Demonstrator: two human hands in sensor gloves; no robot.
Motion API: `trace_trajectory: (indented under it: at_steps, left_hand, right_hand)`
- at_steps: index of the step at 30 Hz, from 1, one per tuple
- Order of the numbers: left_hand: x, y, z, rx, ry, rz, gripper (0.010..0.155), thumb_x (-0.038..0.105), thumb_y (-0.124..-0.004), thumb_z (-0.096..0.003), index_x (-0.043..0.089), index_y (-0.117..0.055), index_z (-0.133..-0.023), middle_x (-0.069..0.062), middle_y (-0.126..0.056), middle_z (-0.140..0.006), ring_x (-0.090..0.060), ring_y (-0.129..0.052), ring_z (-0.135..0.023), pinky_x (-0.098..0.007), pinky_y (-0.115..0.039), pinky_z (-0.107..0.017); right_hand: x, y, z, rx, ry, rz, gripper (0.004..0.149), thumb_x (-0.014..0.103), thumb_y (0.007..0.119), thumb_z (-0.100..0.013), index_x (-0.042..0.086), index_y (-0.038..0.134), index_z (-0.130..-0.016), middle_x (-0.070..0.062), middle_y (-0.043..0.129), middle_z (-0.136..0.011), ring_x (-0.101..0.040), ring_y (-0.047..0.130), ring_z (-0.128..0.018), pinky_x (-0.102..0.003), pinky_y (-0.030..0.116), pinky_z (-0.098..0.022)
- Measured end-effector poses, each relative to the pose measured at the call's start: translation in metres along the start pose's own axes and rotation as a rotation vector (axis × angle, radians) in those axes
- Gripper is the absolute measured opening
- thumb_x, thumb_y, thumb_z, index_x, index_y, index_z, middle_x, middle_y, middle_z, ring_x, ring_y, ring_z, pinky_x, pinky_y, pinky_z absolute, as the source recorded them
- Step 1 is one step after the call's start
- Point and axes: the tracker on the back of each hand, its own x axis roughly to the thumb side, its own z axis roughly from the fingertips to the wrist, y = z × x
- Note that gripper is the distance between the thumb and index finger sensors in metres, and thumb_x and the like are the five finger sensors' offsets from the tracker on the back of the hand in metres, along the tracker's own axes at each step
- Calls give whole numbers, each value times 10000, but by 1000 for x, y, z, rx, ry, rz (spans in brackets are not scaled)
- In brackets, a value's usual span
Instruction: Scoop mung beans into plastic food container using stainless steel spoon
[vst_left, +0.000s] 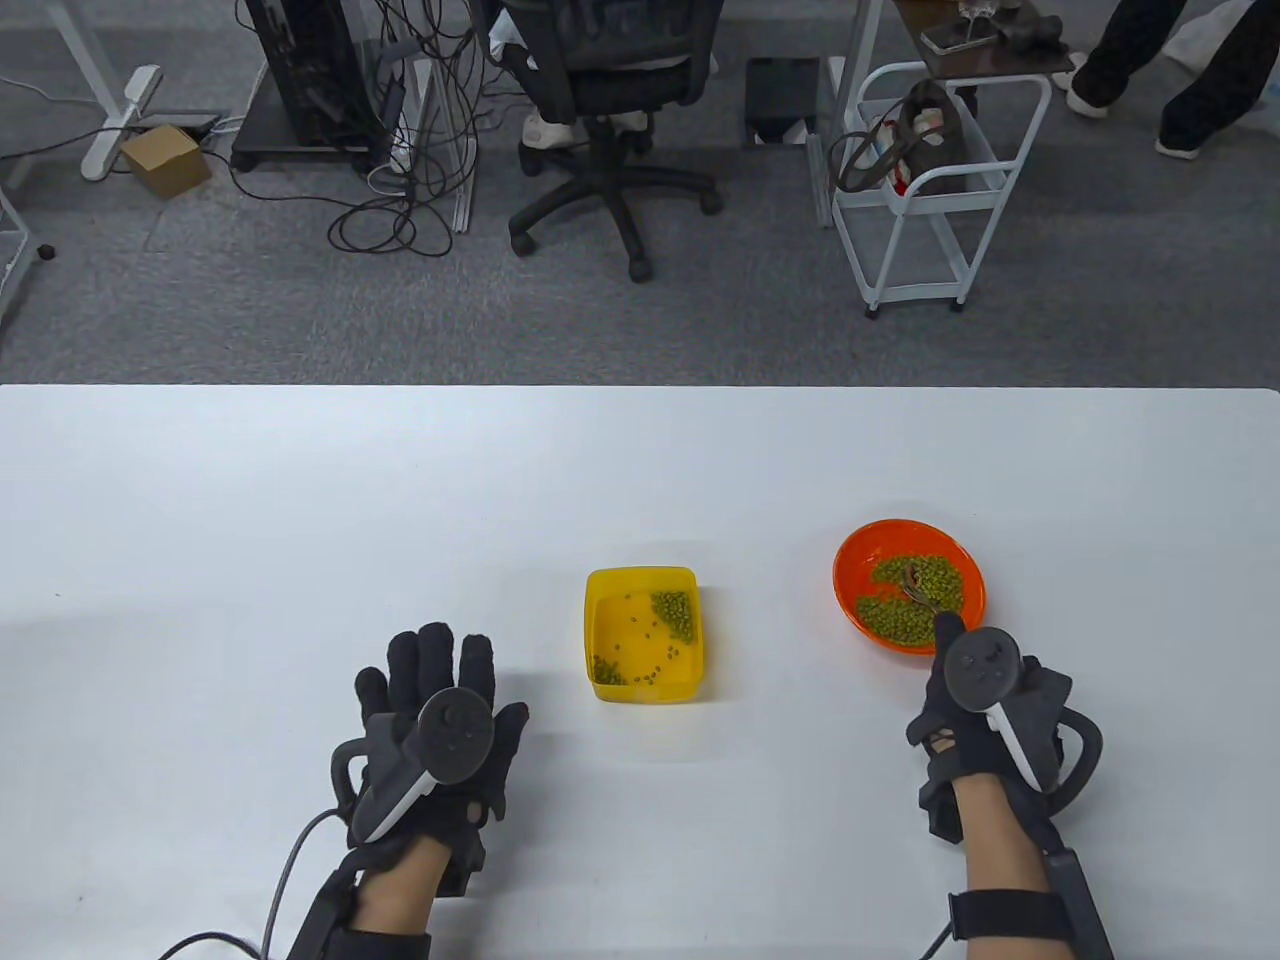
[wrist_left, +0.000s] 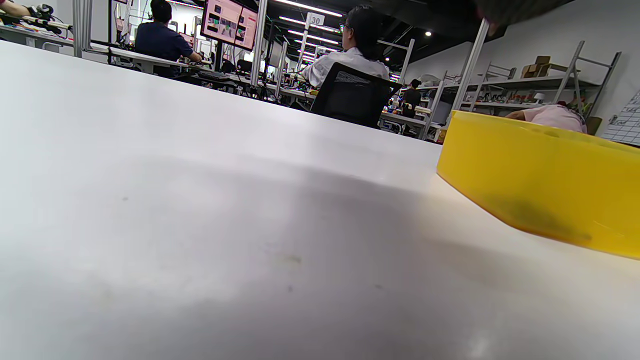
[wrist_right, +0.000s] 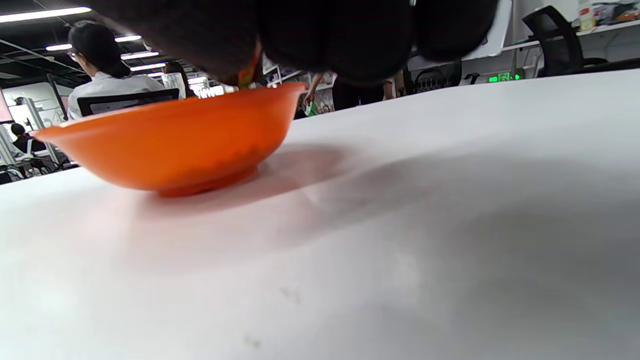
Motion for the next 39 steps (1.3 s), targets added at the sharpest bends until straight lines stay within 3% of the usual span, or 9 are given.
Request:
trace_trajectory:
  at_steps: [20, 39]
  left_hand:
    - [0, 0, 0, -2, 2, 0, 769, 583, -607, -459, 288, -253, -1074, -127, -46, -1119, -418, -70, -1030, -692, -74, -668]
    - [-1, 0, 0, -2, 3, 0, 769, 583, -607, -459, 288, -252, -1074, -129, -46, -1119, -417, -70, -1031, -691, -73, -668]
  right_hand:
    - [-2, 11, -3, 69, -45, -35, 484, 302, 692, -565, 390, 571, -1025, 75, 697, -839, -218, 746, -716, -531, 595, -669]
    - [-2, 8, 0, -4, -132, -133, 471, 298, 675, -565, 357, 575, -1021, 89, 692, -798, -212, 721, -713, -534, 575, -681]
